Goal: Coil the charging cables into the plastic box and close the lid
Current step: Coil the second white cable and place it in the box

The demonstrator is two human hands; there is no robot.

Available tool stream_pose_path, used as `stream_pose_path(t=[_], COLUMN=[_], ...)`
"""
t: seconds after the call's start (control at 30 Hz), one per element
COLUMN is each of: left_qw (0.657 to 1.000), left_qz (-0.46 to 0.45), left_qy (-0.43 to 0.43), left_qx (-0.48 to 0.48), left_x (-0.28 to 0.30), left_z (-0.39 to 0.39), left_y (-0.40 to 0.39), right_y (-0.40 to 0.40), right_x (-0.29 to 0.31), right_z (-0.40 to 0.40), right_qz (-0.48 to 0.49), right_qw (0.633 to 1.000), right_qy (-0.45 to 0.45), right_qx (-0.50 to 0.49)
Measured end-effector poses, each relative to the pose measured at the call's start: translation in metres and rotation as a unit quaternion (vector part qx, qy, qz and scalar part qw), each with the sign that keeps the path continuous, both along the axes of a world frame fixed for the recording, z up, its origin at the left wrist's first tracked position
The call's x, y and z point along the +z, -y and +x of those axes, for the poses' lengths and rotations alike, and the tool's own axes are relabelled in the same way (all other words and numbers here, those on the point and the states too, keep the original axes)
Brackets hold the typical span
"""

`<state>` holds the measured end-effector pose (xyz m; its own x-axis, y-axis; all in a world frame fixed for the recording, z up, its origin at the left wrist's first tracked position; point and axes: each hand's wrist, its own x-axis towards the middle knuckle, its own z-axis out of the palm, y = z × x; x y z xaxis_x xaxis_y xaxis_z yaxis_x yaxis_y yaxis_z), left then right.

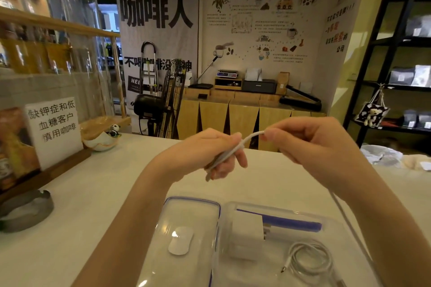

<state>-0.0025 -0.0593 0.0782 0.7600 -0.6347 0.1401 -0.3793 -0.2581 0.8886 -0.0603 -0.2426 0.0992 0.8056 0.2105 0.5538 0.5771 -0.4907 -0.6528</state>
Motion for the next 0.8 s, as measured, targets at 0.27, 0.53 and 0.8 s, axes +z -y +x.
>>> stream_pose_path(t=[0.27, 0.53, 0.8], left_qw=[0.797, 0.765, 0.846], left_qz=[-0.328, -0.545, -0.525], left_qy=[-0.363, -0.29, -0.039], left_qx=[-0.353, -0.183, 0.088], left_x=[0.003, 0.003, 0.005], left_z=[-0.006, -0.001, 0.002], left_y=[0.014, 0.02, 0.012], right_y=[-0.006, -0.024, -0.032], right_x=[-0.016, -0.027, -0.033], right_z=[0.015, 0.011, 0.0], right_qz=[0.148, 0.105, -0.076], right_qw=[0.986, 0.961, 0.963], right_qy=[-0.053, -0.227, -0.233], right_qx=[0.047, 0.12, 0.115])
